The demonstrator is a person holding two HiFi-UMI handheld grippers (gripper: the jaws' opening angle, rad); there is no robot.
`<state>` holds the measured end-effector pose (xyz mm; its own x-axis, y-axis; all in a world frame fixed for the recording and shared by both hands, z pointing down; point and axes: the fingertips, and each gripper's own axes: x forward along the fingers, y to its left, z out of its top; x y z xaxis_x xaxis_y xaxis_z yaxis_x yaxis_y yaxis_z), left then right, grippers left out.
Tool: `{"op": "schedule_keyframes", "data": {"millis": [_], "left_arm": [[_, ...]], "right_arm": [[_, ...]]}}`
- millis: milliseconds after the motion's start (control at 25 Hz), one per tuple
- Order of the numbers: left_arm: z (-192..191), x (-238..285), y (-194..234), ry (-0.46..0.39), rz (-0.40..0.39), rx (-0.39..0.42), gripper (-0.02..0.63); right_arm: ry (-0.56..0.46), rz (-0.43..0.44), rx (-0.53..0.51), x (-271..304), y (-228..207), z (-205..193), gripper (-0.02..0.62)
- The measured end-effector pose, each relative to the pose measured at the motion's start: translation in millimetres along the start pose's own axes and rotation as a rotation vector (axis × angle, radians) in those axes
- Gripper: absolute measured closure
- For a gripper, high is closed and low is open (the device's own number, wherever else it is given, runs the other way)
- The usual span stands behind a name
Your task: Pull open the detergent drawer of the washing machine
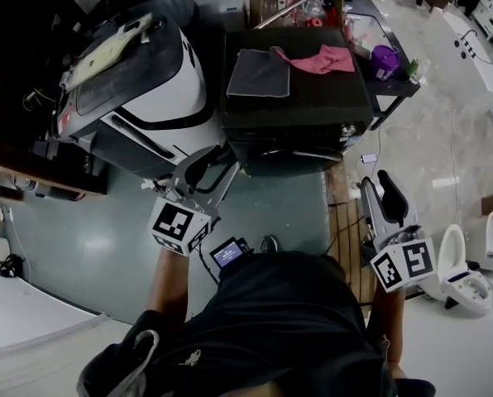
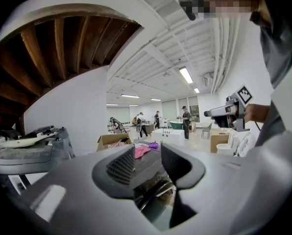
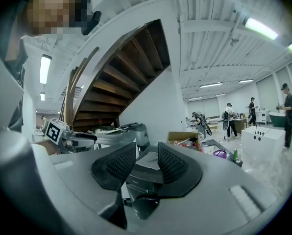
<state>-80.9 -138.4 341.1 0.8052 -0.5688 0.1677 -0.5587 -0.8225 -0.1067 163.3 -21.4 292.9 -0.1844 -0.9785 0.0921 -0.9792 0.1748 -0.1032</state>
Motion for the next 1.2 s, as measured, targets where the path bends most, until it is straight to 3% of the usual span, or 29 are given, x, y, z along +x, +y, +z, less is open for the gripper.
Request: {"op": "schedule_keyframes", "data": {"millis": [480, 960, 1200], "left_arm": [[-18, 10, 31, -0.011, -0.002, -0.094, 0.403], [-42, 40, 63, 0.036, 0.145, -0.179, 0.403], [-84, 67, 70, 0.054, 0.171, -0.312, 0.403]], "right_arm": [[0.02, 0.006, -0.026, 31, 6, 4, 0.476], [0.045, 0.192, -0.045, 118, -20, 17, 0.474], [0.079, 0.27, -0.068, 156, -35, 18, 0.474]]}}
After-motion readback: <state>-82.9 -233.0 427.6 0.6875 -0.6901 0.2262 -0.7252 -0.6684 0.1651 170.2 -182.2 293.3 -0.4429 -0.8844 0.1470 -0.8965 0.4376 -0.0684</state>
